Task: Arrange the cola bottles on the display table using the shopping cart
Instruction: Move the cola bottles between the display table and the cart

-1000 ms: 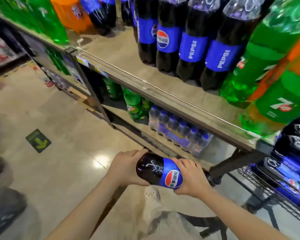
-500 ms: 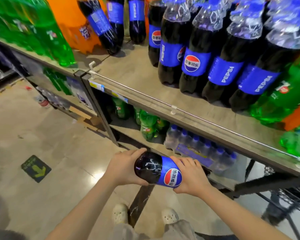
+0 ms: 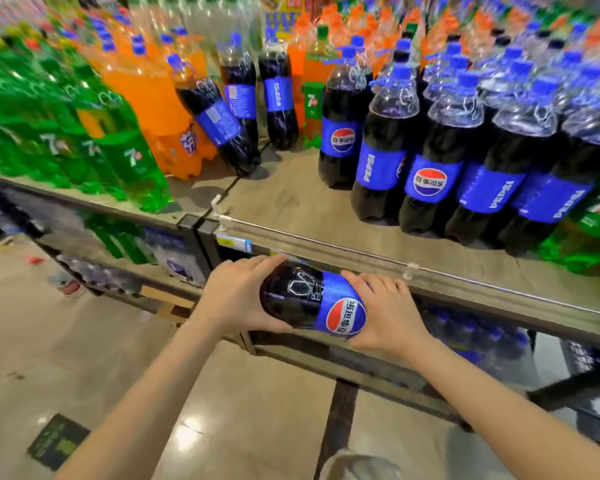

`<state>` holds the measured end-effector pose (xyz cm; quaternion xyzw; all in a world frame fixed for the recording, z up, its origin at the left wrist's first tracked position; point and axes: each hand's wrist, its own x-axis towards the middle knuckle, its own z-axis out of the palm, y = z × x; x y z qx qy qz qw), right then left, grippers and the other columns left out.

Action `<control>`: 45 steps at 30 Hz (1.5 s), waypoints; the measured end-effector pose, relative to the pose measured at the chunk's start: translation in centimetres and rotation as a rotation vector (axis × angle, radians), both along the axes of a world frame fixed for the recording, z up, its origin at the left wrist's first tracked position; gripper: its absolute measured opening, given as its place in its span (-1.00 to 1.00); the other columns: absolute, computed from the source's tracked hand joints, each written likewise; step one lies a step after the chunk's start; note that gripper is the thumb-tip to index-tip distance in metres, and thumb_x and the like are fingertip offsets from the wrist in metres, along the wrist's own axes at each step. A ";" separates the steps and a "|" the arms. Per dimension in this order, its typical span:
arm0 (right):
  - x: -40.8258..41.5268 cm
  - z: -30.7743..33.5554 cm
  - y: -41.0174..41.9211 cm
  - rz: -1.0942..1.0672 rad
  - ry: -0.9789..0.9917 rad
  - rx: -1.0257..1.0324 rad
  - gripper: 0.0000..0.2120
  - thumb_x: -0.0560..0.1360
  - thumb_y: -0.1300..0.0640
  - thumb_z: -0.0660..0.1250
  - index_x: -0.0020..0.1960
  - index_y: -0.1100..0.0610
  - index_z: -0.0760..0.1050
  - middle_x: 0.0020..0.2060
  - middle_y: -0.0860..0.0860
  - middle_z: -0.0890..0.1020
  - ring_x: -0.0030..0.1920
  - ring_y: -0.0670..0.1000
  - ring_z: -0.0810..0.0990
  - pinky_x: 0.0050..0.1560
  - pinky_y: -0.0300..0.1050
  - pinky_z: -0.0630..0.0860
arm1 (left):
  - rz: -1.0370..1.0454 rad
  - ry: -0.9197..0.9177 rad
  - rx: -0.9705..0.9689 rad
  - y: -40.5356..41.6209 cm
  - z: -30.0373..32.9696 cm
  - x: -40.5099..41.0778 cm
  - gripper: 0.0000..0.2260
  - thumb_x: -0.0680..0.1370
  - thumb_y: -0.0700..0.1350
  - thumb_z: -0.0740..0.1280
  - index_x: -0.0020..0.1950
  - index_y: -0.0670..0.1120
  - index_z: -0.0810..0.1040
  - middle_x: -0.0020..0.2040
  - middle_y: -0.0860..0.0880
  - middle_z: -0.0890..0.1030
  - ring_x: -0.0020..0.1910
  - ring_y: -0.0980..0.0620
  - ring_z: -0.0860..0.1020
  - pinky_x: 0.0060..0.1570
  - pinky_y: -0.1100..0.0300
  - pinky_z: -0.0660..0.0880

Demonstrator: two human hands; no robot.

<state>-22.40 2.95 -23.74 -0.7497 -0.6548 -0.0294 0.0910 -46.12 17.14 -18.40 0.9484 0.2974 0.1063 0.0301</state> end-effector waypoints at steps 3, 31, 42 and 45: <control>0.0 2.6 3.8 -0.009 -0.011 0.067 0.00 0.01 -0.31 0.35 0.41 -0.04 0.24 0.10 0.01 0.56 0.06 0.12 0.54 0.02 0.07 0.46 | -0.034 -0.065 0.032 4.0 2.6 -0.1 -0.06 0.19 0.53 0.37 0.44 0.04 0.40 0.18 0.07 0.63 0.14 0.02 0.60 0.07 0.04 0.55; 4.1 1.6 30.5 -0.135 0.209 0.280 0.00 0.02 -0.26 0.40 0.41 -0.04 0.22 0.14 -0.04 0.52 0.13 0.07 0.47 0.13 0.00 0.41 | 0.050 -0.627 -0.191 29.5 2.6 5.6 0.20 0.10 0.37 0.57 0.55 -0.15 0.16 0.46 -0.08 0.23 0.47 0.33 0.14 0.38 0.47 0.11; 5.2 4.0 30.4 -0.236 0.392 0.330 0.03 0.22 -0.16 0.56 0.51 0.13 0.12 0.40 0.03 0.32 0.41 0.02 0.24 0.42 -0.10 0.21 | -0.320 -0.636 -0.182 32.3 8.8 12.7 -0.01 0.10 0.18 0.62 0.45 -0.04 0.31 0.32 -0.07 0.38 0.33 0.10 0.33 0.33 0.47 0.16; 6.9 5.7 27.6 -0.227 0.162 0.379 -0.13 0.38 -0.12 0.47 0.52 0.15 0.14 0.46 0.07 0.27 0.44 0.04 0.16 0.43 -0.01 0.22 | -0.410 -0.656 -0.192 31.4 9.7 16.1 -0.01 0.12 0.10 0.66 0.46 0.00 0.30 0.32 -0.10 0.36 0.30 0.18 0.28 0.33 0.49 0.14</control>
